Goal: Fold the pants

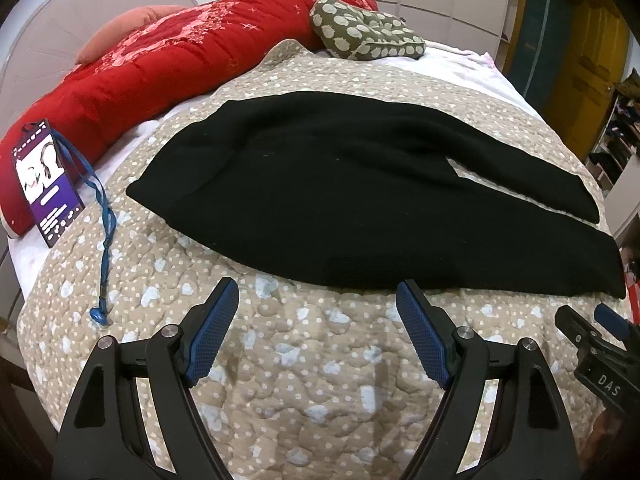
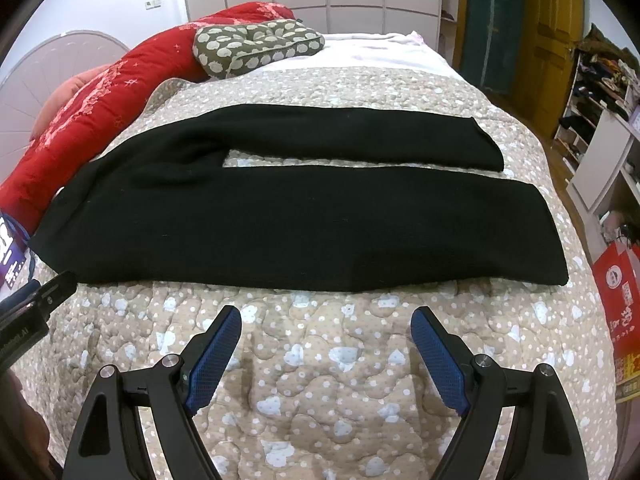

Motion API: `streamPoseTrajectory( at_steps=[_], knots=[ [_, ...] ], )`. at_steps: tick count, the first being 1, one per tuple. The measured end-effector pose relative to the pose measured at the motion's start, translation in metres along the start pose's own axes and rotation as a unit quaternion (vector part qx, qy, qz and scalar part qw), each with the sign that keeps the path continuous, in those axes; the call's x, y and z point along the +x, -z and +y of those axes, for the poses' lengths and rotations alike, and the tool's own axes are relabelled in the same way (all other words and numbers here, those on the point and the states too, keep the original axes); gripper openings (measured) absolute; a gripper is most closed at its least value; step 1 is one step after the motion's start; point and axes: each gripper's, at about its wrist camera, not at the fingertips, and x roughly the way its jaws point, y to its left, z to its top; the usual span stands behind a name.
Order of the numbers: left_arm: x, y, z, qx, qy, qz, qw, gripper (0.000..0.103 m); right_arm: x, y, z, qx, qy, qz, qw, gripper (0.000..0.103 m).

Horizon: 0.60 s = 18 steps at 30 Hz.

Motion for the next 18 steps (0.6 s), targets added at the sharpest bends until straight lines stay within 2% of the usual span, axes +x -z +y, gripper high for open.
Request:
streamPoseTrajectory(
  at_steps=[9, 13, 18],
  knots=[
    [0.005, -0.006, 0.023, -0.022, 0.0, 0.013, 0.9997, 0.081, 0.0, 0.006, -0.024, 0.019, 0.003, 0.009, 1.0, 0.085],
    [0.009, -0.013, 0.046, -0.05, -0.006, 0.014, 0.9986, 0.081, -0.005, 0.013, -0.054, 0.049, -0.005, 0.004, 0.999, 0.085],
    [0.024, -0.023, 0.069, -0.093, 0.005, 0.03, 0.9952, 0.081, -0.005, 0.017, -0.097, 0.111, -0.041, 0.001, 0.993, 0.085]
  ],
)
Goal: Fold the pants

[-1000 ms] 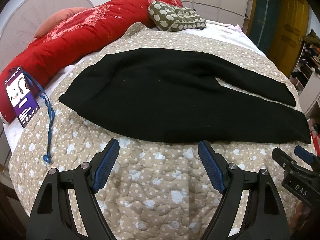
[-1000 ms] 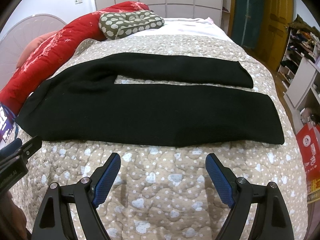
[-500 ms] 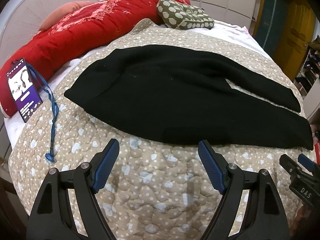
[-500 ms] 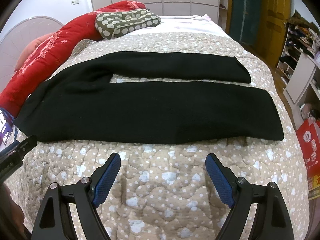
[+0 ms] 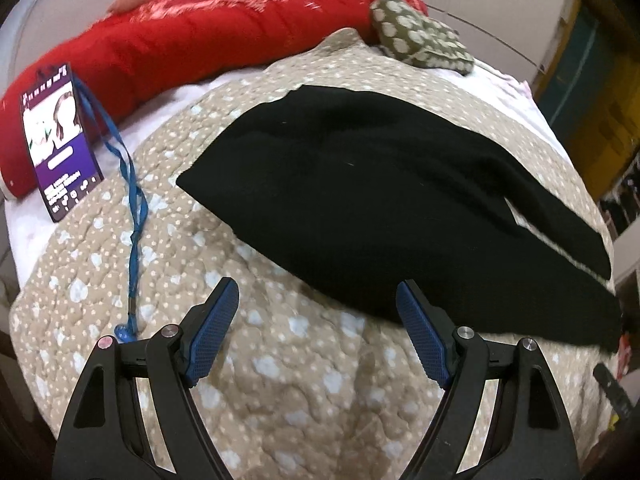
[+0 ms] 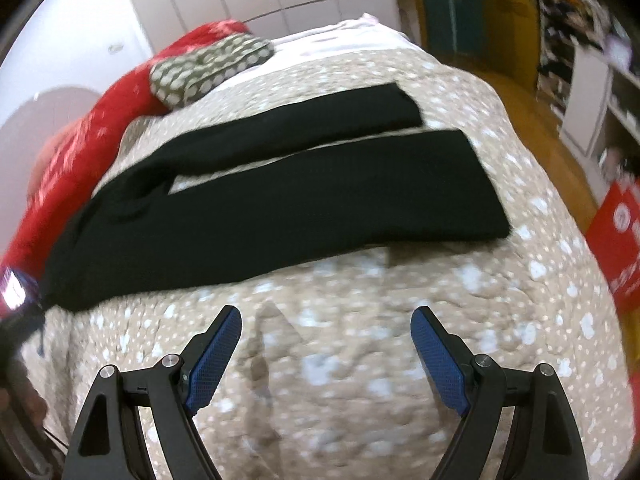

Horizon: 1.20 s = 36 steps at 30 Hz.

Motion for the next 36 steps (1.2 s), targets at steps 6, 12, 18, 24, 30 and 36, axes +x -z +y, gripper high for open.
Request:
streamPoseTrajectory(
  at_steps=[6, 12, 18, 24, 30, 36],
  knots=[
    [0.03, -0.023, 0.009, -0.045, 0.03, 0.028, 0.9981, 0.081, 0.014, -0.02, -0.014, 0.039, -0.019, -0.013, 0.999, 0.086],
    [0.052, -0.041, 0.019, -0.094, 0.064, 0.036, 0.9929, 0.054, 0.039, -0.05, -0.019, 0.064, -0.046, -0.046, 0.996, 0.046],
    [0.039, -0.046, 0.019, -0.086, 0.061, 0.031, 0.9939, 0.01, 0.033, -0.057, -0.033, 0.094, -0.086, -0.059, 0.99, 0.008],
    [-0.007, -0.041, 0.032, -0.064, 0.089, 0.012, 0.9939, 0.009, -0.022, -0.047, -0.019, 0.034, -0.091, -0.074, 0.993, 0.005],
    [-0.003, -0.009, 0.034, -0.022, 0.06, 0.05, 0.9967, 0.01, -0.037, -0.025, -0.04, 0.016, -0.057, -0.044, 0.997, 0.013],
    [-0.023, 0.005, 0.038, -0.013, 0.029, 0.054, 0.9981, 0.015, -0.032, -0.014, -0.074, 0.031, 0.054, -0.007, 0.998, 0.029]
  ],
)
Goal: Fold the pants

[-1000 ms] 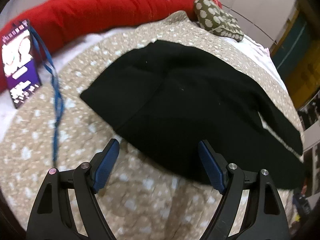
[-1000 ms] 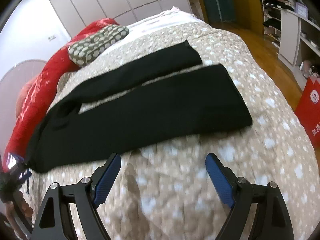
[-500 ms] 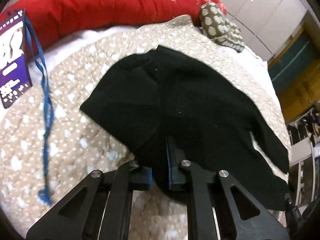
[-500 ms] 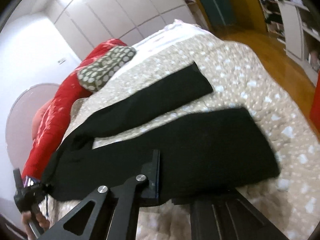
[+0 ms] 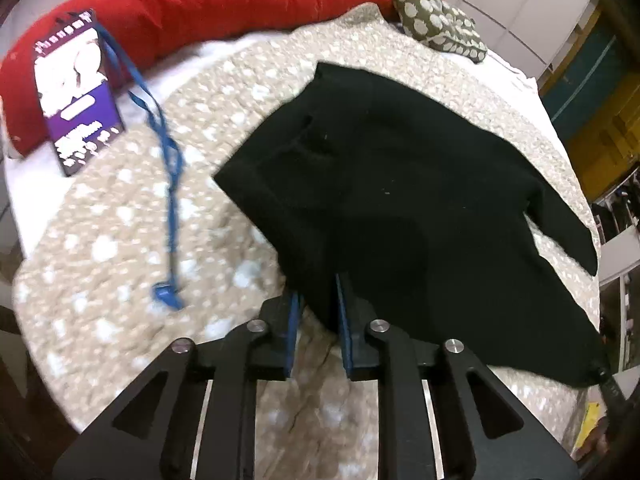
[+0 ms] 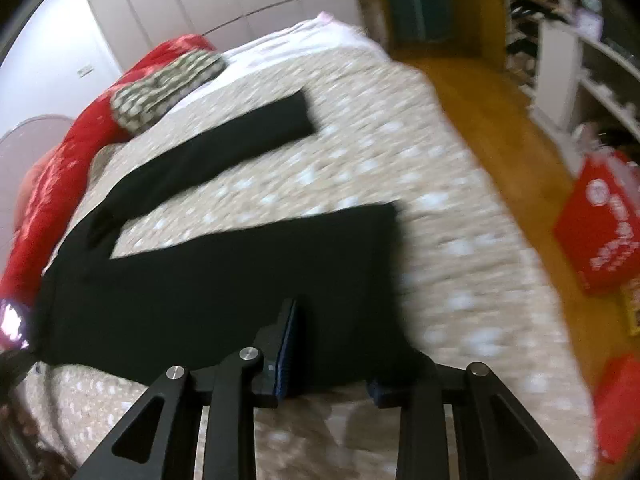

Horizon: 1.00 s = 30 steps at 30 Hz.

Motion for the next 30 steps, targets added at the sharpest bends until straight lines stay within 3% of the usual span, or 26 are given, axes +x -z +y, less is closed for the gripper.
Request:
streamPoseTrajectory(
  at_steps=[3, 5, 6, 9, 12, 16, 18, 21, 25, 27, 30],
  knots=[
    [-0.026, -0.001, -0.004, 0.022, -0.024, -0.022, 0.9992, 0.015, -0.021, -0.013, -0.008, -0.006, 0.035, -0.022, 0.999, 0.03],
    [-0.041, -0.005, -0.006, 0.026, -0.032, -0.042, 0.9983, 0.015, -0.04, -0.024, -0.004, -0.003, 0.014, -0.052, 0.999, 0.03],
    [-0.047, -0.009, -0.006, 0.027, -0.028, -0.047, 0.9981, 0.021, -0.045, -0.03, 0.001, -0.005, -0.006, -0.063, 0.998, 0.033],
    [-0.057, -0.019, -0.016, 0.032, 0.002, -0.059, 0.9977, 0.052, -0.049, -0.047, 0.035, -0.046, -0.088, -0.083, 0.992, 0.045],
    [-0.05, -0.041, -0.032, 0.032, 0.014, -0.081, 0.9961, 0.068, -0.032, -0.066, 0.093, -0.14, -0.108, -0.093, 0.98, 0.046],
    [-0.017, -0.075, -0.047, 0.031, 0.026, -0.065, 0.997, 0.068, 0.015, -0.089, 0.173, -0.286, -0.125, -0.09, 0.946, 0.046],
    [0.004, -0.095, -0.053, 0.032, 0.038, -0.053, 0.9973, 0.068, 0.04, -0.1, 0.195, -0.322, -0.132, -0.08, 0.934, 0.046],
    [0.044, -0.127, -0.056, 0.025, 0.04, -0.019, 0.9987, 0.068, 0.086, -0.125, 0.226, -0.358, -0.128, -0.06, 0.923, 0.046],
    [0.076, -0.147, -0.058, 0.014, 0.054, 0.008, 0.9984, 0.068, 0.134, -0.152, 0.251, -0.396, -0.163, -0.026, 0.903, 0.048],
    [0.086, -0.154, -0.058, 0.007, 0.054, 0.009, 0.9985, 0.068, 0.152, -0.161, 0.261, -0.41, -0.174, -0.011, 0.895, 0.05],
    [0.092, -0.169, -0.062, 0.011, 0.058, -0.003, 0.9983, 0.068, 0.173, -0.163, 0.278, -0.445, -0.2, 0.016, 0.873, 0.051]
  ],
)
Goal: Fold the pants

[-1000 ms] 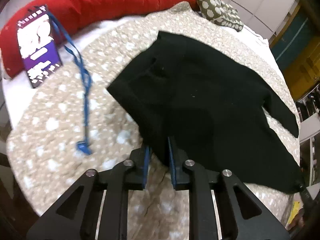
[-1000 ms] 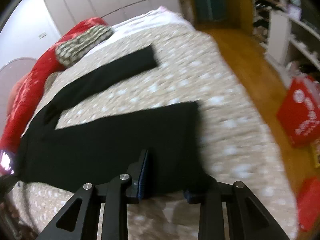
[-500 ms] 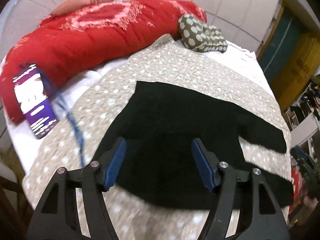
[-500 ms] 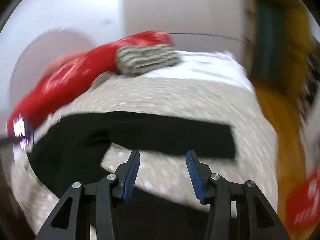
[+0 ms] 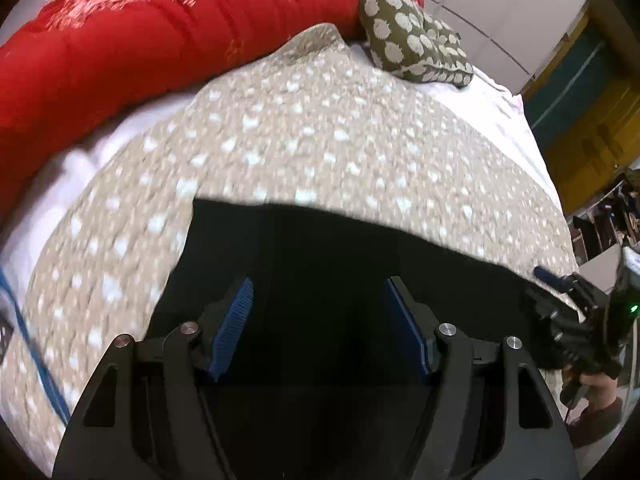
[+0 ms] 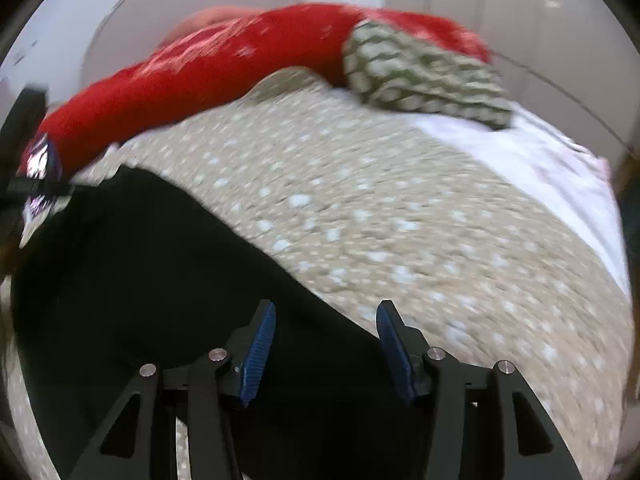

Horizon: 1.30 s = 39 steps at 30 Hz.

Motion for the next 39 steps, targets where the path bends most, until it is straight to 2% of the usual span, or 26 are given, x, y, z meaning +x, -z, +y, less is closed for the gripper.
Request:
streamPoseTrajectory(
  at_steps=[3, 5, 7, 8, 9, 11, 12, 13, 15, 18, 20, 22, 23, 24, 25, 26, 27, 28, 30, 34, 37, 39],
  knots=[
    [0.005, -0.012, 0.001, -0.003, 0.011, 0.005, 0.9999, 0.068, 0.025, -0.002, 0.003, -0.028, -0.022, 0.037, 0.999, 0.051],
    [0.006, -0.019, 0.005, -0.009, 0.024, 0.01, 0.9996, 0.068, 0.035, -0.003, 0.004, -0.028, -0.028, 0.039, 0.998, 0.051],
    [0.005, -0.027, 0.015, -0.031, 0.037, 0.011, 0.9988, 0.068, 0.038, -0.004, 0.004, -0.016, -0.029, 0.036, 0.999, 0.044],
    [0.004, -0.03, 0.02, -0.042, 0.039, 0.011, 0.9983, 0.068, 0.037, -0.003, 0.006, -0.016, -0.031, 0.033, 0.999, 0.035],
    [0.002, -0.033, 0.027, -0.057, 0.04, 0.01, 0.9975, 0.068, 0.036, -0.003, 0.011, -0.021, -0.03, 0.029, 0.999, 0.031],
    [-0.002, -0.038, 0.041, -0.083, 0.037, 0.005, 0.9959, 0.07, 0.034, -0.001, 0.018, -0.035, -0.014, 0.025, 0.999, 0.03],
    [-0.003, -0.039, 0.047, -0.09, 0.035, 0.004, 0.9954, 0.076, 0.032, 0.0, 0.021, -0.04, -0.011, 0.025, 0.999, 0.03],
    [-0.002, -0.039, 0.052, -0.091, 0.036, 0.008, 0.9952, 0.082, 0.032, -0.001, 0.021, -0.038, -0.01, 0.023, 0.999, 0.03],
    [0.002, -0.037, 0.054, -0.085, 0.037, 0.019, 0.9955, 0.083, 0.033, 0.0, 0.019, -0.033, -0.014, 0.022, 0.999, 0.031],
    [0.013, -0.035, 0.052, -0.064, 0.007, 0.024, 0.9976, 0.083, 0.035, 0.0, 0.014, -0.03, -0.012, 0.02, 0.999, 0.038],
    [0.027, -0.035, 0.053, -0.06, 0.003, 0.031, 0.9977, 0.083, 0.035, 0.001, 0.011, -0.019, -0.019, 0.018, 0.999, 0.038],
    [0.047, -0.033, 0.049, -0.047, 0.001, 0.054, 0.9974, 0.083, 0.035, 0.002, 0.01, -0.014, -0.023, 0.016, 1.0, 0.034],
    [0.049, -0.032, 0.047, -0.035, -0.007, 0.05, 0.9981, 0.083, 0.034, 0.002, 0.011, -0.011, -0.029, 0.015, 0.999, 0.027],
    [0.048, -0.031, 0.044, -0.024, -0.013, 0.043, 0.9987, 0.078, 0.034, 0.003, 0.013, -0.01, -0.028, 0.013, 0.999, 0.019],
    [0.046, -0.03, 0.042, -0.02, -0.008, 0.038, 0.9991, 0.049, 0.032, 0.003, 0.016, -0.012, -0.019, 0.009, 1.0, 0.014],
    [0.044, -0.03, 0.042, -0.021, 0.0, 0.044, 0.9988, 0.038, 0.03, 0.004, 0.02, -0.016, -0.006, 0.007, 1.0, 0.009],
    [0.043, -0.03, 0.043, -0.023, 0.007, 0.048, 0.9985, 0.022, 0.027, 0.005, 0.024, -0.022, 0.005, 0.006, 1.0, 0.005],
    [0.039, -0.03, 0.046, -0.033, 0.029, 0.053, 0.9976, 0.017, 0.022, 0.005, 0.028, -0.027, 0.017, 0.005, 0.999, 0.005],
    [0.022, -0.027, 0.049, -0.039, 0.047, 0.04, 0.9973, 0.016, -0.003, 0.006, 0.038, -0.029, 0.03, -0.015, 0.999, 0.004],
    [-0.047, -0.009, 0.045, 0.003, 0.086, -0.029, 0.9959, 0.016, -0.073, 0.017, 0.064, -0.033, 0.045, -0.071, 0.996, 0.004],
    [-0.096, 0.017, 0.047, 0.031, 0.112, -0.065, 0.9911, 0.016, -0.129, 0.043, 0.103, -0.047, 0.045, -0.103, 0.993, 0.004],
    [-0.112, 0.038, 0.052, 0.042, 0.118, -0.07, 0.9897, 0.016, -0.151, 0.071, 0.133, -0.052, 0.035, -0.098, 0.993, 0.004]
  ],
)
